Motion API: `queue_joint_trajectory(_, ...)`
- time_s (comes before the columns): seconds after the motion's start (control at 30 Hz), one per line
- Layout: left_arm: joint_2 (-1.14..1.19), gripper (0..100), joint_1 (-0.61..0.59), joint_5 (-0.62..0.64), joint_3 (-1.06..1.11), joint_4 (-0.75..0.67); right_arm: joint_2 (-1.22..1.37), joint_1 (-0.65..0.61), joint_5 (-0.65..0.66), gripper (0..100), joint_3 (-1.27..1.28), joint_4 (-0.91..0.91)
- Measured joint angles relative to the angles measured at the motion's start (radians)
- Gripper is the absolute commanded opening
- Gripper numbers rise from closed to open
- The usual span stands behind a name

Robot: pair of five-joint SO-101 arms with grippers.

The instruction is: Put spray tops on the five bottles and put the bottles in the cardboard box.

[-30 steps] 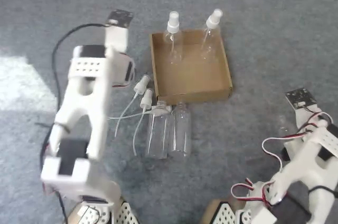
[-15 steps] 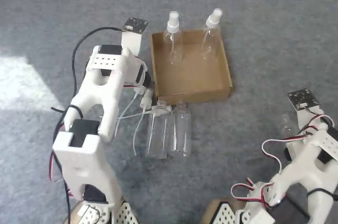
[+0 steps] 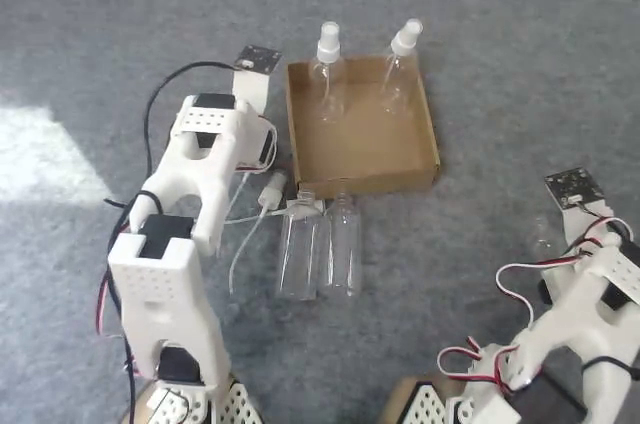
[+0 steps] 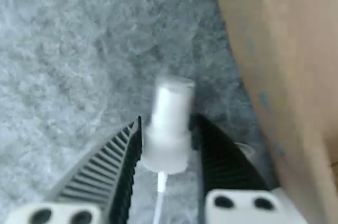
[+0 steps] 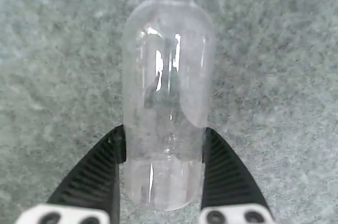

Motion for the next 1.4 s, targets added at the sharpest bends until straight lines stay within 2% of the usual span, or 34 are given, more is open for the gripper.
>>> queue_joint_trajectory(0.1, 0.000, 1, -0.011, 0.000, -0.021, 0.025, 0.000, 0.000, 0.000, 1.7, 0.000, 0.000)
queue_joint_trajectory(0.27, -0.043, 1, -0.078, -0.003, -0.052, 0.150, 0.000, 0.000, 0.000, 1.7, 0.000, 0.000)
queue_joint_trajectory(0.47, -0.295, 1, -0.147, -0.054, -0.040, 0.356, 0.000, 0.000, 0.000, 1.9, 0.000, 0.000)
queue_joint_trajectory(0.53, -0.399, 1, -0.158, -0.071, 0.009, 0.382, 0.000, 0.000, 0.000, 4.3, 0.000, 0.000)
queue_joint_trajectory(0.8, -0.818, 1, -0.189, -0.077, 0.321, 0.315, 0.008, 0.000, 0.000, 19.7, 0.000, 0.000)
queue_joint_trajectory(0.9, -0.933, 1, -0.152, -0.052, 0.428, 0.302, 0.012, 0.000, -0.006, 24.2, 0.000, 0.000)
queue_joint_trajectory(1.03, -1.011, 1, -0.054, -0.012, 0.588, 0.242, 0.018, -0.023, -0.137, 32.3, 0.005, 0.000)
queue_joint_trajectory(1.17, -1.045, 1, -0.008, 0.028, 0.727, 0.137, 0.018, -0.054, -0.167, 41.1, -0.018, 0.066)
queue_joint_trajectory(1.33, -1.073, 1, -0.008, 0.037, 0.812, 0.080, 0.018, -0.115, -0.173, 42.4, -0.143, 0.183)
queue_joint_trajectory(1.4, -1.088, 1, -0.009, 0.037, 0.827, 0.075, 0.018, -0.146, -0.213, 42.3, -0.215, 0.229)
